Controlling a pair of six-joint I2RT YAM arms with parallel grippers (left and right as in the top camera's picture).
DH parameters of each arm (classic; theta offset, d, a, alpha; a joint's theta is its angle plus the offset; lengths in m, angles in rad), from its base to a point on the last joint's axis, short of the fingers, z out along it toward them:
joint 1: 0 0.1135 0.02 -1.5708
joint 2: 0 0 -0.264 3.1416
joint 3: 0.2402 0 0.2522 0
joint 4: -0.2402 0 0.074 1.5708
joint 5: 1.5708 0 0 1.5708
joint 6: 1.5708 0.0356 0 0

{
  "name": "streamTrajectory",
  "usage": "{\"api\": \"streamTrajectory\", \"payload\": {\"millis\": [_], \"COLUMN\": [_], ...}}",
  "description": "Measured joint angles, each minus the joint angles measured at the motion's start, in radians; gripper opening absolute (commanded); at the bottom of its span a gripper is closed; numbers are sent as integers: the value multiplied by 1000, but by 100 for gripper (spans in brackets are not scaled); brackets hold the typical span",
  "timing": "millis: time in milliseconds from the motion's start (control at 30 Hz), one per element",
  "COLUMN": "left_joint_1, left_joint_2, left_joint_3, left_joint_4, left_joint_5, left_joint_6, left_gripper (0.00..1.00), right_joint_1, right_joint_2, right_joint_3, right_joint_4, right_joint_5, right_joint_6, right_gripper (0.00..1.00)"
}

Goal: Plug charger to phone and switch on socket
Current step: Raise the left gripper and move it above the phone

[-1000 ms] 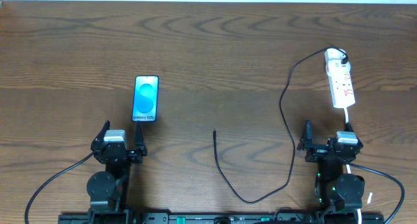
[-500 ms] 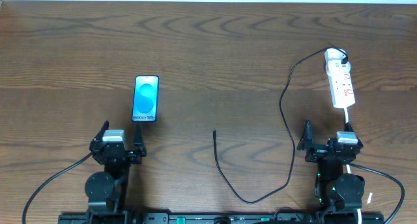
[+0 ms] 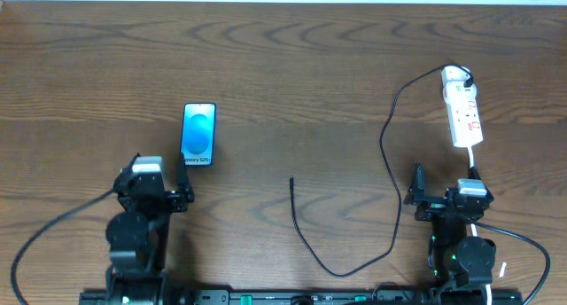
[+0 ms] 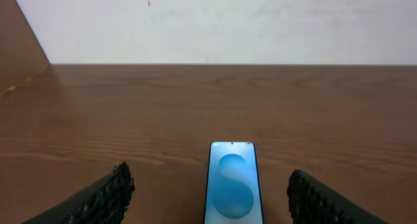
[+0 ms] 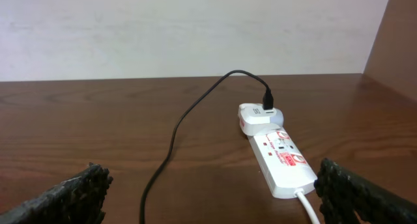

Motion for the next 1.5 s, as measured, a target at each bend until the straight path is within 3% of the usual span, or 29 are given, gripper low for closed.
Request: {"api": "streamTrajectory", "payload": {"millis": [433,767,1500], "left_joint_1": [0,0,0], "left_joint_2": [392,595,819], "left_joint_3": [249,411,672], "left_joint_4": [0,-104,-373], "left_joint_5": [0,0,0], "left_joint_6": [26,29,22], "left_gripper": [78,78,78], "right_joint_1": [0,0,0], "right_joint_2": [-2,-2,-2], "right_joint_3": [0,0,0], "right_joint_4": [0,0,0], "right_joint_5": [0,0,0], "right_joint_6": [0,0,0], "right_gripper": [99,99,99]}}
